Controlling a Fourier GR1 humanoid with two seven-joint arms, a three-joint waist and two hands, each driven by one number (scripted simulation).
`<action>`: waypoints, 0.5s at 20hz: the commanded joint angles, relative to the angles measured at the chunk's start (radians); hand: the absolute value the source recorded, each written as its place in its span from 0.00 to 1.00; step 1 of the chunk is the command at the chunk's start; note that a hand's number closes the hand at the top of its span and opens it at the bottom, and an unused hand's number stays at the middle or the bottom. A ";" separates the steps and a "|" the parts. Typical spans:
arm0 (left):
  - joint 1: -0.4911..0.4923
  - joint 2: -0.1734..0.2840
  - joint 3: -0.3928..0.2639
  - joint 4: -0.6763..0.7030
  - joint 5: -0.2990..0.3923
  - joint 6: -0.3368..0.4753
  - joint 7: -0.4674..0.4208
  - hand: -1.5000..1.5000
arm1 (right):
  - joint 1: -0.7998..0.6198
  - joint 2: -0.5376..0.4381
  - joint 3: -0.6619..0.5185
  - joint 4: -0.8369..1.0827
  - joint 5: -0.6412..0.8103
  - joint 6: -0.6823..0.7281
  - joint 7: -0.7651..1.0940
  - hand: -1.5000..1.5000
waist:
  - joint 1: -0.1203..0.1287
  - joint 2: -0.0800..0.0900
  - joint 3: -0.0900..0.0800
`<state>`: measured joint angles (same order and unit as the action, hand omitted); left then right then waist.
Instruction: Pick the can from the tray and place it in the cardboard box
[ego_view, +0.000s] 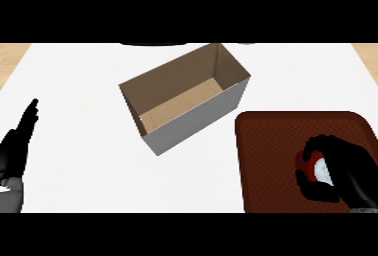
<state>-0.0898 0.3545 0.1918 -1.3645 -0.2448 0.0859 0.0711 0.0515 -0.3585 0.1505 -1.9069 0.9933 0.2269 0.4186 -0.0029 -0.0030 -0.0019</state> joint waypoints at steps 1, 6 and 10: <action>-0.029 0.012 0.032 0.090 0.009 -0.012 -0.064 0.50 | 0.021 0.016 0.017 -0.090 0.083 -0.043 0.029 1.00 | -0.004 0.002 0.001; -0.006 0.006 0.013 0.047 0.010 -0.029 -0.035 0.50 | -0.097 0.008 0.040 -0.267 0.110 -0.041 0.028 1.00 | -0.001 0.002 0.001; -0.014 0.001 0.001 -0.061 -0.009 -0.016 0.056 0.50 | -0.212 0.047 0.046 -0.304 0.070 0.035 0.054 1.00 | 0.008 0.001 0.002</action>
<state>-0.0995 0.3486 0.1929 -1.3729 -0.2546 0.0811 0.0825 -0.0864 -0.3324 0.1844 -2.1517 1.0702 0.2325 0.4643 0.0015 -0.0018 -0.0007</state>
